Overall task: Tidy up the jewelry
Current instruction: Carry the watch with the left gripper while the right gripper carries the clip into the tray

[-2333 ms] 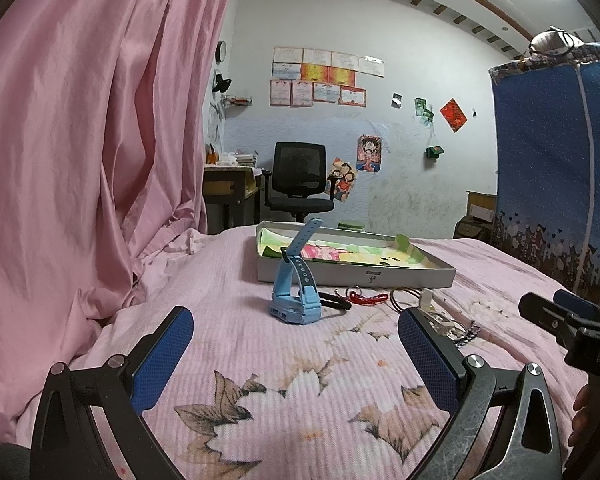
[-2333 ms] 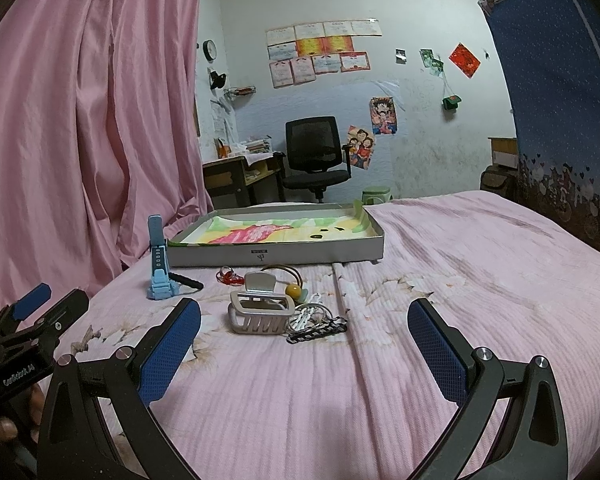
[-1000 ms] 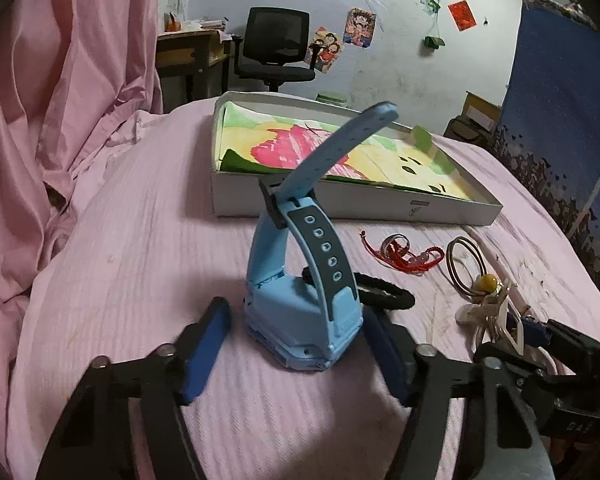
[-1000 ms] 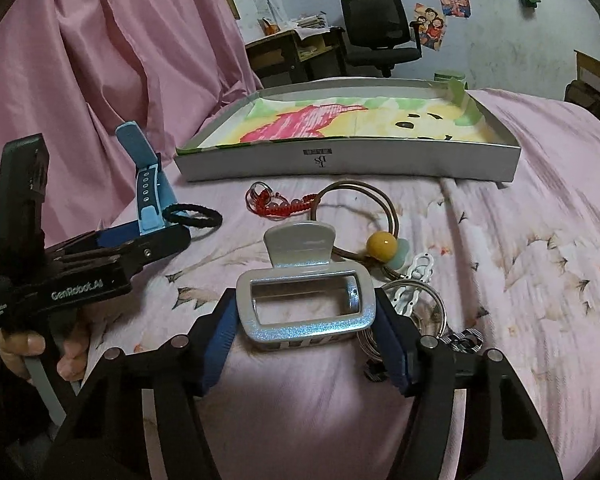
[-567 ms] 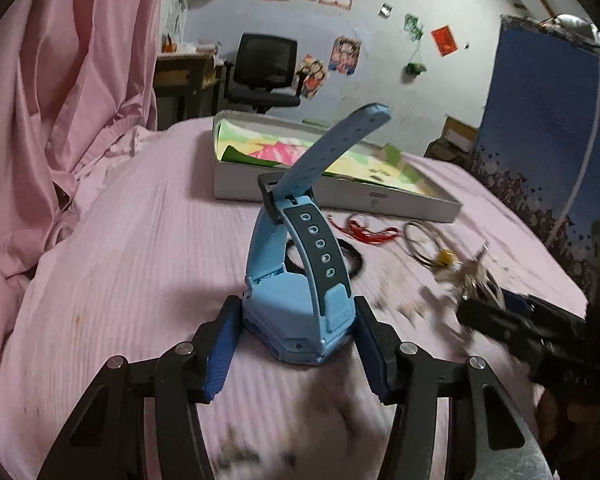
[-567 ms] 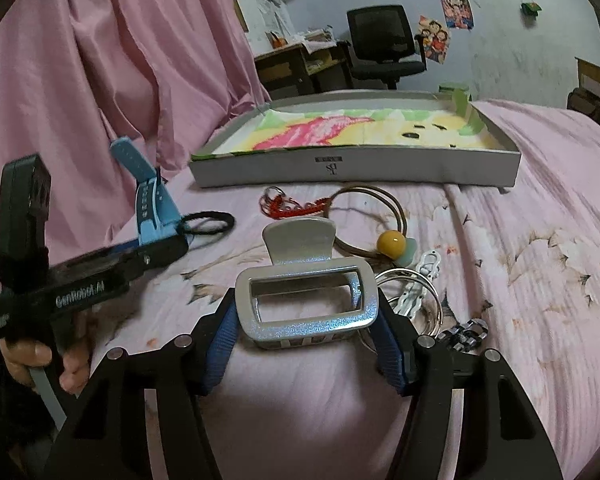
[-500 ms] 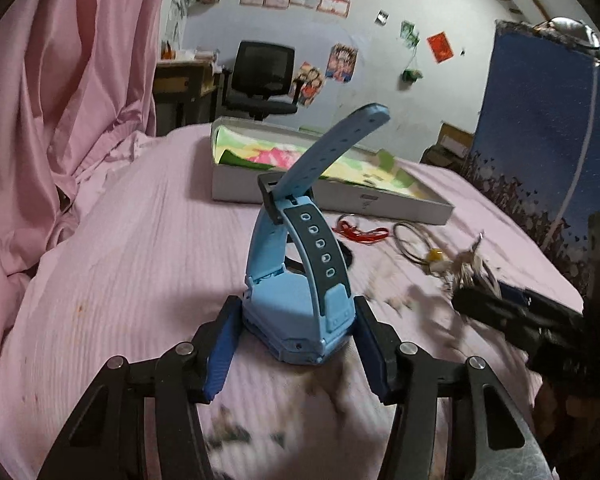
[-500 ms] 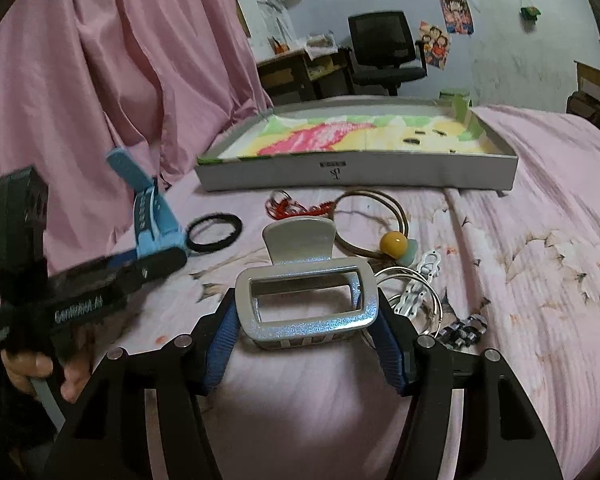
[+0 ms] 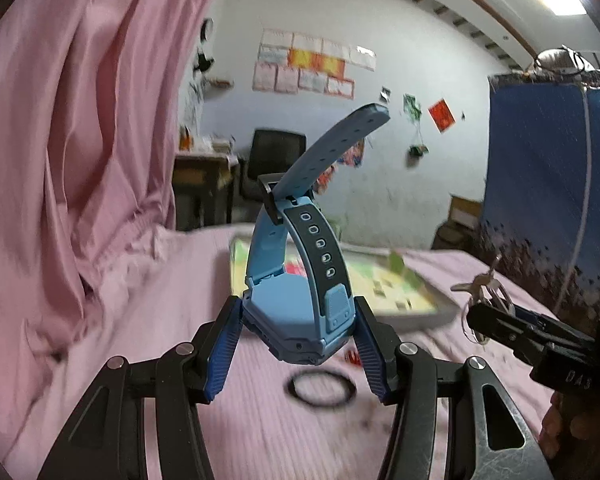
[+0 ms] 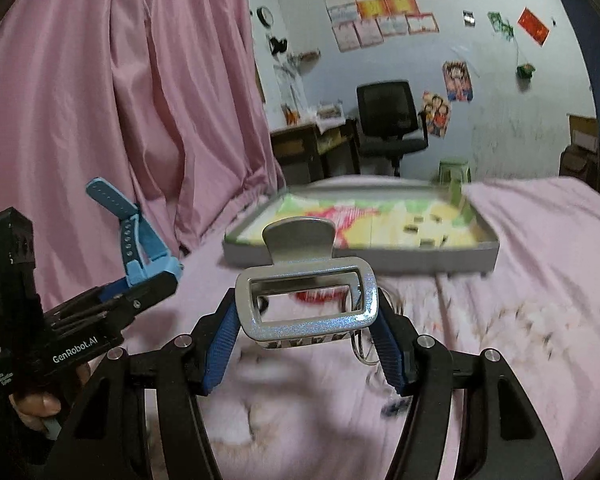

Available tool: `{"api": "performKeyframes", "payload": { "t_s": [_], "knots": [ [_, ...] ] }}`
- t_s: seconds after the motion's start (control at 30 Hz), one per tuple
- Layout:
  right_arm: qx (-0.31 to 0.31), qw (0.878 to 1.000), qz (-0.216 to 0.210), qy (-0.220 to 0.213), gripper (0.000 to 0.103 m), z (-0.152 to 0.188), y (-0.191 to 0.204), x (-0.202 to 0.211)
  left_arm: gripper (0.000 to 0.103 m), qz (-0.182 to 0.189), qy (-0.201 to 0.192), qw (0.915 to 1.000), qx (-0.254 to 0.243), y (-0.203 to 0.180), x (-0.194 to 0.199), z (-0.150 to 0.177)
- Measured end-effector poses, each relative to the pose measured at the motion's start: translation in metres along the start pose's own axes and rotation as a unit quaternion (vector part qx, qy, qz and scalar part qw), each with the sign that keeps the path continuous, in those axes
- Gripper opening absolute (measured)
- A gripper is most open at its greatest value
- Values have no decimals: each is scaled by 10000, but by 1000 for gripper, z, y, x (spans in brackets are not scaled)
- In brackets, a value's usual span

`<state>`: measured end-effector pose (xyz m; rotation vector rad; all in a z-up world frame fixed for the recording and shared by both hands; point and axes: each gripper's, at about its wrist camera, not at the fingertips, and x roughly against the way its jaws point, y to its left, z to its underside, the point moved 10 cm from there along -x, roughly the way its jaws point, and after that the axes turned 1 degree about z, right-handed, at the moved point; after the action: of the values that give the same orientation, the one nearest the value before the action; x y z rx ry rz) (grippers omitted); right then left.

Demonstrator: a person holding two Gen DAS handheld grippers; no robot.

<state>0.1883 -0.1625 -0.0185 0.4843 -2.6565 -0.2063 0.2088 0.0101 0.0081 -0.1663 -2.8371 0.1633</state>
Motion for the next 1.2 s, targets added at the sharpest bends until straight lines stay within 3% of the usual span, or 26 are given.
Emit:
{"api": "performKeyframes", "payload": {
  "t_s": [0.2, 0.4, 0.93, 1.2],
  "knots": [
    [93, 9991, 158, -373, 57, -40, -5, -19, 52, -193, -361, 9991, -113, 3, -29, -33],
    [91, 9986, 176, -484, 57, -63, -11, -52, 52, -185, -275, 9994, -65, 10, -59, -38],
    [8, 9981, 387, -487, 57, -83, -37, -114, 52, -111, 373, 9992, 87, 17, -132, -33],
    [-142, 9977, 494, -433, 57, -79, -42, -114, 52, -126, 901, 9957, 165, 19, -155, -18]
  ]
}}
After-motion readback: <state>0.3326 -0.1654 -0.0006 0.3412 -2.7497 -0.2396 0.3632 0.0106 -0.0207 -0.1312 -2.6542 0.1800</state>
